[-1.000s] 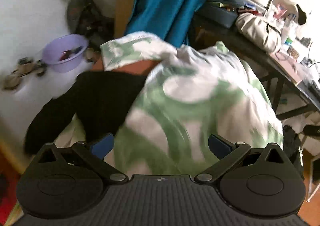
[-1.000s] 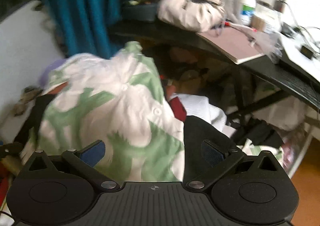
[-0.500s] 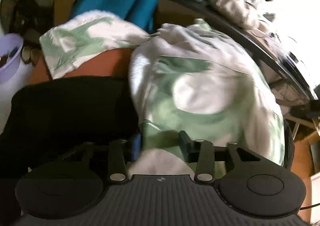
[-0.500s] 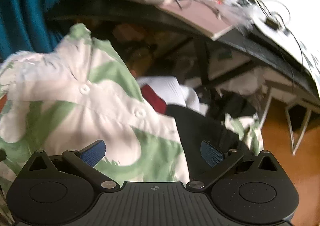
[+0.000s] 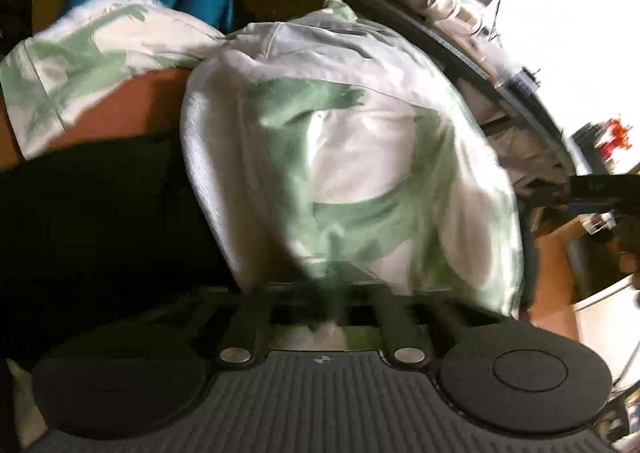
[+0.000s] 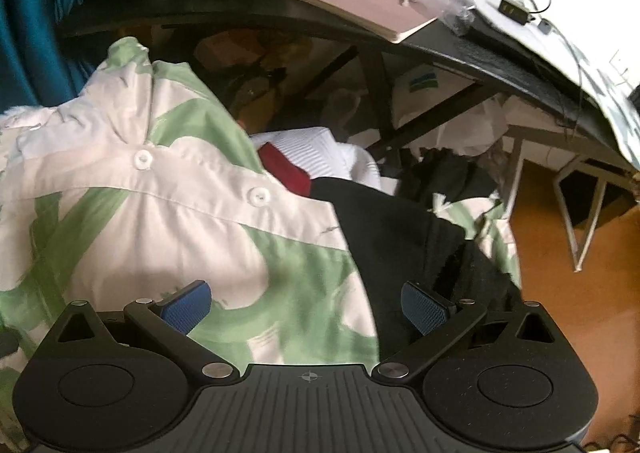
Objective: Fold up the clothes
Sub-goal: 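Close the left gripper on the shirt fabric while the right gripper approaches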
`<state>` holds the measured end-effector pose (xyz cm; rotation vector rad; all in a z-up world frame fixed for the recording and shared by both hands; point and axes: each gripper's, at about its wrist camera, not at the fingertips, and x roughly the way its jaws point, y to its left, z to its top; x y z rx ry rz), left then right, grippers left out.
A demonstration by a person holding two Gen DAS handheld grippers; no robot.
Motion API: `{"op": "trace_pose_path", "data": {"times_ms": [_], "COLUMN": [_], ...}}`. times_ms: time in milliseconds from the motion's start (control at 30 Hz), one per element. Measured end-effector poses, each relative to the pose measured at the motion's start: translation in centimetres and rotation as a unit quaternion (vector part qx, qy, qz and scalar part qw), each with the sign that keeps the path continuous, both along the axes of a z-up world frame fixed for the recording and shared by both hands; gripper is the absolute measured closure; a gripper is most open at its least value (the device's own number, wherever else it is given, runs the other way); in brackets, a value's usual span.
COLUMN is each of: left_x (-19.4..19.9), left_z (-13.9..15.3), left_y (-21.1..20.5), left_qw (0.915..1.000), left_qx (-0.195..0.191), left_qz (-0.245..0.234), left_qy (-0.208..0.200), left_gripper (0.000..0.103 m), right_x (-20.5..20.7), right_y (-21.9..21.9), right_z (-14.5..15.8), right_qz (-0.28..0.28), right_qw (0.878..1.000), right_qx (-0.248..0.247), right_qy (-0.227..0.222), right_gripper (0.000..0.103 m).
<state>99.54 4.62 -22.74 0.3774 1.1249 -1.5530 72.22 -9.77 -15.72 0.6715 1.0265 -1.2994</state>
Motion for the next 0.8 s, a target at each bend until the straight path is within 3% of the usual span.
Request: {"op": "trace_pose_path", "data": {"times_ms": [133, 267, 367, 500, 533, 600, 633, 667, 800], "left_x": [-0.5, 1.2, 1.9, 1.8, 1.8, 2.4, 2.9, 3.4, 4.4], "left_z": [3.8, 6.6, 7.7, 6.7, 6.1, 5.1, 4.5, 4.1, 2.8], "left_y": [2.9, 7.4, 10.1, 10.2, 9.7, 8.4, 7.6, 6.7, 3.5], "left_qw": [0.9992, 0.9976, 0.9963, 0.9966, 0.9967, 0.9956, 0.9946, 0.9937, 0.9930], "left_qx": [-0.035, -0.056, -0.053, -0.042, -0.041, -0.041, -0.038, -0.037, -0.038], "left_qz": [0.006, 0.036, 0.043, 0.052, 0.061, 0.081, 0.093, 0.101, 0.084], "left_qy": [-0.016, 0.019, 0.053, 0.048, 0.034, 0.024, 0.026, 0.030, 0.073], "left_gripper": [0.099, 0.100, 0.103, 0.101, 0.092, 0.065, 0.038, 0.030, 0.029], "right_x": [-0.7, -0.1, 0.9, 3.0, 3.5, 4.6, 5.1, 5.6, 6.7], "right_y": [-0.3, -1.0, -1.8, -2.7, -2.9, -2.9, -2.9, -2.7, -2.2], "right_z": [1.2, 2.6, 3.2, 3.5, 3.5, 3.7, 3.8, 4.0, 4.2], "right_qz": [-0.024, -0.022, -0.022, -0.021, -0.020, -0.016, -0.014, -0.006, 0.027], "right_qw": [1.000, 0.999, 0.999, 0.998, 0.998, 0.998, 0.998, 0.998, 0.999], "right_qx": [-0.002, -0.012, -0.012, -0.007, -0.006, -0.007, -0.007, -0.010, -0.024], "right_qy": [-0.017, -0.025, -0.039, -0.059, -0.062, -0.064, -0.065, -0.065, -0.035], "right_gripper": [0.002, 0.001, 0.001, 0.001, 0.001, 0.001, 0.001, 0.001, 0.001]}}
